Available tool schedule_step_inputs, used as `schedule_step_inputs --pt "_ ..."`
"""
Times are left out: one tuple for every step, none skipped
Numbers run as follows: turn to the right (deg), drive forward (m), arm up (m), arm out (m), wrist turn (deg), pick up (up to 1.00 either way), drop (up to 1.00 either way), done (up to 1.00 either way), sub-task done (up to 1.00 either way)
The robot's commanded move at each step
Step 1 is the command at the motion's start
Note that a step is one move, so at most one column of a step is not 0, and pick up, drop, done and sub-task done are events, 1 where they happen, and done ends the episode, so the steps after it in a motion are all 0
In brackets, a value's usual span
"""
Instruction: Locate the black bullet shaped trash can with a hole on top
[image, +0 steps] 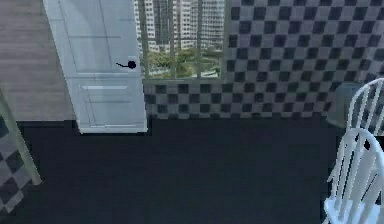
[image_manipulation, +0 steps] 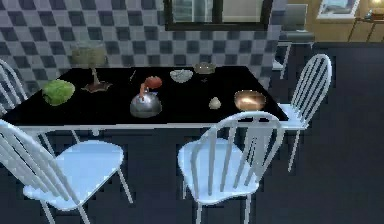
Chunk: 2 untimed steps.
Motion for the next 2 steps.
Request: schedule_step_inputs --pt "0.0 0.95 0.0 0.0 0.0 0.0 0.0 0.0 0.0" --pt "39.0 0.0 0.0 0.0 0.0 0.0 0.0 0.0 0.0"
